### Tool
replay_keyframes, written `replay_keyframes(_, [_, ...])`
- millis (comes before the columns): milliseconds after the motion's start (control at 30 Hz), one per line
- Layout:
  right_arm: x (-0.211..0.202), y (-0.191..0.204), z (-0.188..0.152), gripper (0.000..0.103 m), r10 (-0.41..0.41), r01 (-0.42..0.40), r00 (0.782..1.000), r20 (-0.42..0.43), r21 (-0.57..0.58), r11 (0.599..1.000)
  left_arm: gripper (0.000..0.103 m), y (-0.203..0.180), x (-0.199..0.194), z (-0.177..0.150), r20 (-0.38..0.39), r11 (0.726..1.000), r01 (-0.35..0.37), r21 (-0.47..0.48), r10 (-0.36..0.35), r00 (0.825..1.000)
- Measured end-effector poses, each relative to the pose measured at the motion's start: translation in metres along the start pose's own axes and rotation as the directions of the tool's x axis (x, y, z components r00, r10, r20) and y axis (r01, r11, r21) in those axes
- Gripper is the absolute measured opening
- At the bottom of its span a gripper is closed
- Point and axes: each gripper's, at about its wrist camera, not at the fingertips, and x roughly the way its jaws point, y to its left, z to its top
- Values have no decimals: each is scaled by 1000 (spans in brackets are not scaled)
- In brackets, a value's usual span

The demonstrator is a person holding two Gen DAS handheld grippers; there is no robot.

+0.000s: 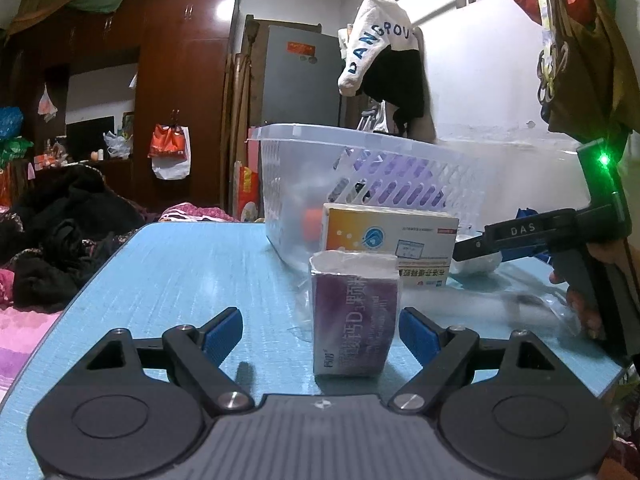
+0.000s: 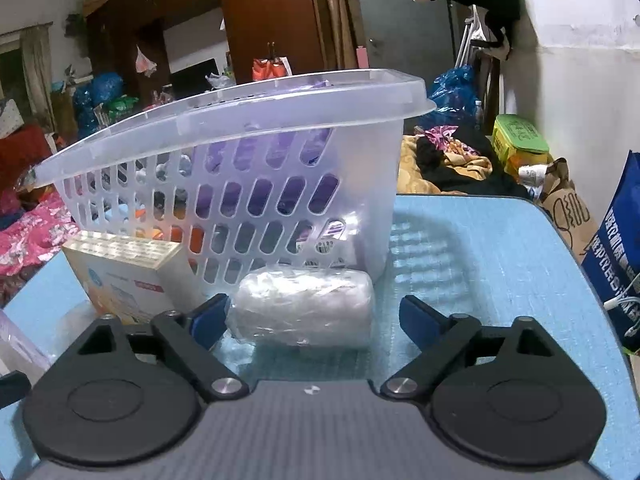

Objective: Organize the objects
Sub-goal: 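Grasp the small purple-and-white box with the left gripper, then grasp the wrapped white roll with the right gripper while the left carries the purple box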

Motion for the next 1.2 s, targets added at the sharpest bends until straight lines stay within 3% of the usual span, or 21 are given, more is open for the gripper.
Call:
replay_keyframes(233, [0, 1, 2, 86, -16, 16, 1000, 3, -26, 1000, 88, -4, 0, 3, 10, 1000, -9, 6, 9, 1000])
replay_keyframes(300, [-1, -1, 2, 79, -11, 11, 1000, 8, -21, 1000, 85, -6, 1, 3, 11, 1000, -10, 10, 10, 1000])
replay_keyframes(367, [-2, -1, 1, 79, -17, 18, 1000, 13, -22, 1000, 74, -7, 2, 3, 5, 1000, -5, 13, 5, 1000])
replay_keyframes(433, [-2, -1, 2, 78, -19, 19, 1000, 15, -23, 1000, 48, -8, 3, 2, 1, 1000, 2, 18, -2, 1000])
replay_keyframes(467, [-2, 1, 1, 77, -19, 20, 1000, 15, -23, 1000, 45, -8, 3, 1, 5, 1000, 8, 13, -8, 1000])
replay_keyframes(767, [-21, -9, -5, 76, -5, 0, 995, 103, 48, 999, 45, -5, -7, 3, 60, 1000, 14, 10, -15, 998])
replay_keyframes(1033, [-55, -10, -14, 76, -7, -3, 957, 290, 35, 999, 45, -5, -14, 7, 81, 1000, 18, 14, -19, 996])
replay_keyframes(1200, [-89, -18, -5, 76, 19, -37, 932, 363, 42, 998, 45, -5, -29, 19, 114, 1000, 19, 2, -19, 993])
